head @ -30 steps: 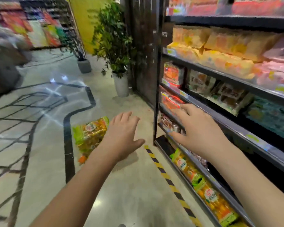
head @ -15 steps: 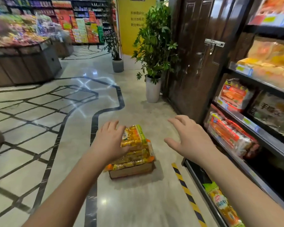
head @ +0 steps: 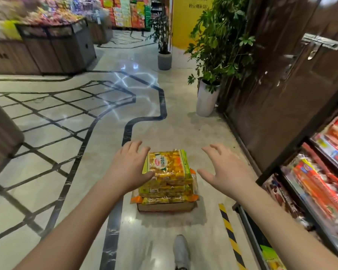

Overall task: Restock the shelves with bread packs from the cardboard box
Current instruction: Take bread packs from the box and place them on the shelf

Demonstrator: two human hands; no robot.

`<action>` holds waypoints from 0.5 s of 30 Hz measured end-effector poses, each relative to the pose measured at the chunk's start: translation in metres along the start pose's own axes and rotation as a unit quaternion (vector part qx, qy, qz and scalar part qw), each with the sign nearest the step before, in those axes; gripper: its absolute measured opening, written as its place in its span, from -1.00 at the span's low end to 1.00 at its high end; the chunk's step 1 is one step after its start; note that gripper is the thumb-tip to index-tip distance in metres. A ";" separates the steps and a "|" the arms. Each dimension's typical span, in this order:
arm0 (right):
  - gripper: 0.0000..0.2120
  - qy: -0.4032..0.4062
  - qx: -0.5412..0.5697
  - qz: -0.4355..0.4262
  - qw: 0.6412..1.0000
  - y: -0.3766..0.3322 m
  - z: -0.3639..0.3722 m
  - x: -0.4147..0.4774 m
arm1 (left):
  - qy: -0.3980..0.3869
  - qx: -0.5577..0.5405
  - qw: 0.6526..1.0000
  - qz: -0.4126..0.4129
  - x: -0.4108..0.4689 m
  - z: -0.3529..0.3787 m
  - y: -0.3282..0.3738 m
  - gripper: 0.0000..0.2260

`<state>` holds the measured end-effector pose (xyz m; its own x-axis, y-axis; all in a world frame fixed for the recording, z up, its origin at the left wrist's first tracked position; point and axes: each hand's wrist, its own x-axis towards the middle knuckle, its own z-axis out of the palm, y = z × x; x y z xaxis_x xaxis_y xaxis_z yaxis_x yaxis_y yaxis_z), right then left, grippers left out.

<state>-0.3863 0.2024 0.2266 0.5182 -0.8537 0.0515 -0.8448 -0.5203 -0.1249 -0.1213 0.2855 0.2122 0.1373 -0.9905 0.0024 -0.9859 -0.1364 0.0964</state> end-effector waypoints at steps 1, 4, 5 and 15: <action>-0.35 0.001 0.002 -0.003 1.000 0.008 0.006 0.016 | -0.001 0.000 1.000 -0.001 0.016 0.005 0.000 -0.25; -0.35 -0.004 0.004 -0.015 1.000 0.033 0.024 0.062 | -0.009 0.007 1.000 0.002 0.066 0.020 0.004 -0.26; -0.35 -0.008 0.005 -0.018 1.000 0.042 0.029 0.077 | -0.014 0.008 1.000 0.003 0.083 0.025 0.005 -0.26; -0.36 -0.022 -0.017 -0.020 0.999 0.108 0.072 0.197 | -0.059 -0.005 0.998 -0.028 0.202 0.081 0.000 -0.28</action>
<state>-0.3656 -0.0202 0.1523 0.5567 -0.8306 0.0114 -0.8267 -0.5553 -0.0903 -0.1009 0.0840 0.1321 0.1794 -0.9764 -0.1207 -0.9759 -0.1921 0.1036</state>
